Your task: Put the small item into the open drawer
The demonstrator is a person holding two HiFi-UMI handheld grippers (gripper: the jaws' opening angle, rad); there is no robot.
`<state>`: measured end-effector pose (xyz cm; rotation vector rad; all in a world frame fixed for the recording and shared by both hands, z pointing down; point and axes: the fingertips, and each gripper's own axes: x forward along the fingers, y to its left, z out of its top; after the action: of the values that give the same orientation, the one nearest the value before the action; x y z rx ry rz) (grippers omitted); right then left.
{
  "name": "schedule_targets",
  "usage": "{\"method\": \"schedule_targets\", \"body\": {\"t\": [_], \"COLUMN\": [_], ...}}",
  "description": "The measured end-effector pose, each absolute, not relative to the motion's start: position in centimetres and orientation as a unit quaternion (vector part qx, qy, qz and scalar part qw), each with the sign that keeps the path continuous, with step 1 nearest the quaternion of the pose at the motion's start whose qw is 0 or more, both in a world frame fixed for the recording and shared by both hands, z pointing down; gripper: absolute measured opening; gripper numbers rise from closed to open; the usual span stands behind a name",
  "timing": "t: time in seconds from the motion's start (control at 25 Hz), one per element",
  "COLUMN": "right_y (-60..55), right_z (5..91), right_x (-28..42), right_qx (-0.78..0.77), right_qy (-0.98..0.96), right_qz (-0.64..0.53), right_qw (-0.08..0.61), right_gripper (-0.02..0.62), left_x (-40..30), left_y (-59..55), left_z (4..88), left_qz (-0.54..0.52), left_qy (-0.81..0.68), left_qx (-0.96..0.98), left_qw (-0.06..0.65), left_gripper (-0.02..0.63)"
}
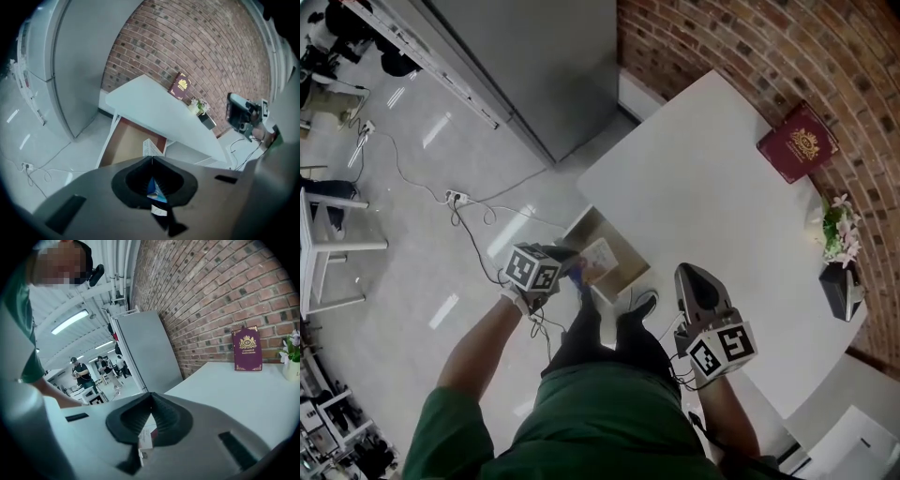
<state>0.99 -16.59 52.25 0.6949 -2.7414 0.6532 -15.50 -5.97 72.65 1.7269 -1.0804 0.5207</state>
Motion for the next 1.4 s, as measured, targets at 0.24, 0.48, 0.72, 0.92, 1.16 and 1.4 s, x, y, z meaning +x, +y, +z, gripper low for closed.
{"method": "schedule_targets", "body": {"t": [0.24,0.48,0.72,0.92,1.16,1.4], "right_y": [-15.4,-13.8,-12.1,-11.5,-11.1,-10.8], "right_z": [53.4,55.7,57.5,58.5,60.0,60.5], "right_x": [0.6,1.5,1.5,1.3,0.7,0.3], "right_qx": [0.261,0.287,0.3,0.308,0.32,0.326], "right_qy": [-0.926,-0.91,-0.898,-0.892,-0.883,-0.879], "right_qz": [0.237,0.256,0.272,0.281,0.295,0.3], "right_qw": [0.134,0.157,0.173,0.173,0.177,0.175], "right_gripper": [0.003,0.003,0.003,0.003,0.003,0.003], "left_x": [-16.1,-15.7,-16.1,-16.6,-16.6,-16.2], "left_y": [-5.1,-4.7,-6.0,-6.8,-6.8,-6.2], "left_z": [80.7,87.6,90.3,92.4,94.9,95.3], "left_qz": [0.267,0.301,0.281,0.291,0.316,0.323], "left_qy": [-0.417,-0.4,-0.401,-0.399,-0.38,-0.371], "left_qx": [0.692,0.671,0.66,0.654,0.655,0.655], "left_qw": [0.526,0.547,0.569,0.573,0.571,0.574], "left_gripper": [0.009,0.009,0.008,0.006,0.006,0.006]}}
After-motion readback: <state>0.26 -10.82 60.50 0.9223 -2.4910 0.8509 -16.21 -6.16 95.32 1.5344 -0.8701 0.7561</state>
